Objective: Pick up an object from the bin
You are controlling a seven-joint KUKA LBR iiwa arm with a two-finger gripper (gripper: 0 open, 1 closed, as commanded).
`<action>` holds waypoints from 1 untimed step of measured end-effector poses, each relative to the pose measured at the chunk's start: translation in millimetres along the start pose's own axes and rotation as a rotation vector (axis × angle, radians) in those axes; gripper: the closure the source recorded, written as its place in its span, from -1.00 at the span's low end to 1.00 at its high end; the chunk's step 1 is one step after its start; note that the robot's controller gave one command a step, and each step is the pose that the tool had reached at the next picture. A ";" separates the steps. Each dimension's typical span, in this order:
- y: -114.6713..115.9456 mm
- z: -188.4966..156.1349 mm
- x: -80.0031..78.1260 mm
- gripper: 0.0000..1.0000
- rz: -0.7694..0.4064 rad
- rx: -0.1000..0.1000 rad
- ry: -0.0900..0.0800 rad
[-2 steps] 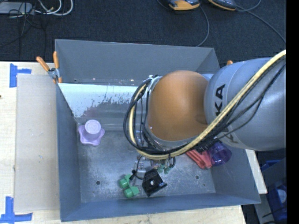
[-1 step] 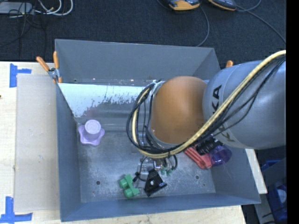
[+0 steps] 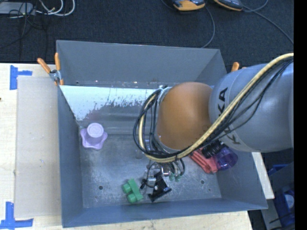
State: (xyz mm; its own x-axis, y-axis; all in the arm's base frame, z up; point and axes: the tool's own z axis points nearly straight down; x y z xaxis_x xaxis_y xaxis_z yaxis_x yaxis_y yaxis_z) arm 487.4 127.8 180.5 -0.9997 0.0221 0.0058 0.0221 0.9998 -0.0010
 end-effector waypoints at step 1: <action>-7.3 17.9 -3.0 -1.00 0.232 0.001 0.002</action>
Offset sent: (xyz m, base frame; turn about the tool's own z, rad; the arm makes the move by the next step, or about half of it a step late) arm 0.0026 -0.0164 -0.0814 0.0978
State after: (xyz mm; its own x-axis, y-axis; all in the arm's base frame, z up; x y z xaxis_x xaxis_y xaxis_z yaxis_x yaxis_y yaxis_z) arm 490.1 120.5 162.6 -0.9678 0.2517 0.0075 0.2517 0.9678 -0.0039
